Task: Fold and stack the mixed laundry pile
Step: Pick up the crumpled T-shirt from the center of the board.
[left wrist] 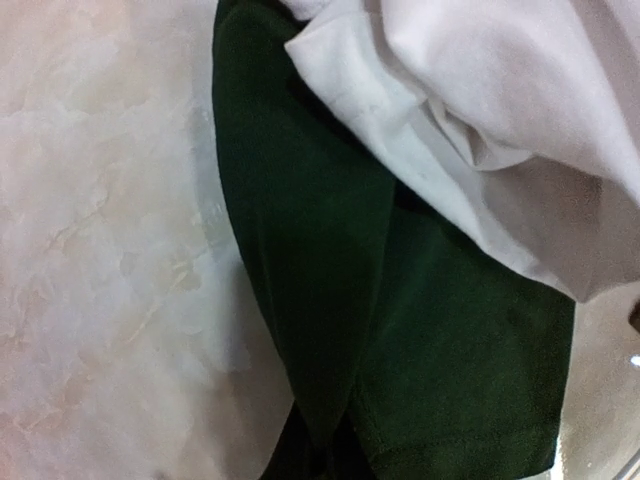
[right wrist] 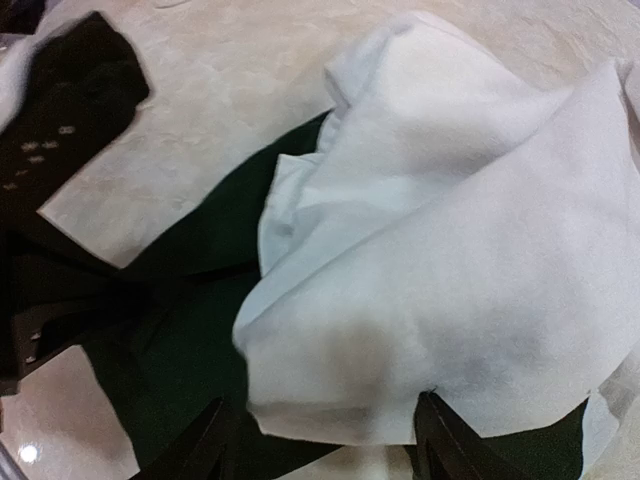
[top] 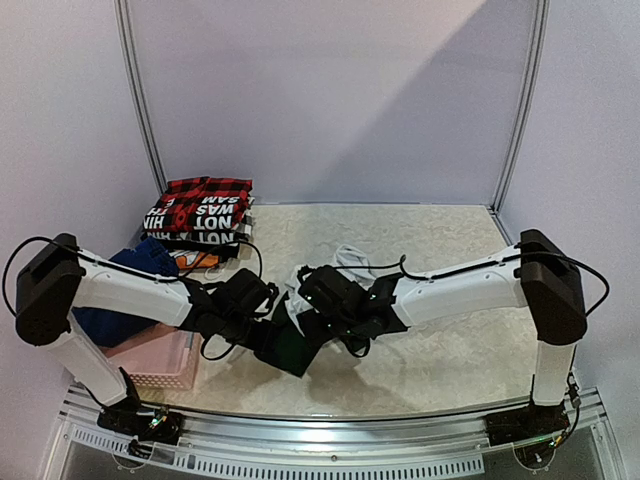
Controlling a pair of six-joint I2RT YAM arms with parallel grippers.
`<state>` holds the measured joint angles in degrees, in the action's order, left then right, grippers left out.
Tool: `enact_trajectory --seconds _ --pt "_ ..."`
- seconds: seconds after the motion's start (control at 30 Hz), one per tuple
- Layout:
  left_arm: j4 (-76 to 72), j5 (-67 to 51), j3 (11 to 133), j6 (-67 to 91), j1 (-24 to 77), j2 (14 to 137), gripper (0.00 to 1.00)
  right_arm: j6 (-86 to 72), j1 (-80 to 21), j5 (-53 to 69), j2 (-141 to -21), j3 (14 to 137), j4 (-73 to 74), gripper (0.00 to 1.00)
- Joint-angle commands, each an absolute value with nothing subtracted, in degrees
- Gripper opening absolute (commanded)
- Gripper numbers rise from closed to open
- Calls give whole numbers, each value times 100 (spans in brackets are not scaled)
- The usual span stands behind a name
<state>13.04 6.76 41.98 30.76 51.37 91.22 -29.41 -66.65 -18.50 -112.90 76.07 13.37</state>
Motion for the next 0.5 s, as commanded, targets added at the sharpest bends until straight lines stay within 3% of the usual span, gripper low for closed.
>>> enact_trajectory --seconds 0.0,0.37,0.47 --pt "1177 727 3991 3130 5197 8789 0 -3081 -6584 -2487 -11620 7985 1852 57" --pt "1080 755 3853 3088 5203 8580 0 -3193 -6383 -2656 -11742 7957 1624 1" --pt "1158 829 3850 3076 5203 8437 0 -3167 -6364 -2494 -11580 7781 1421 0"
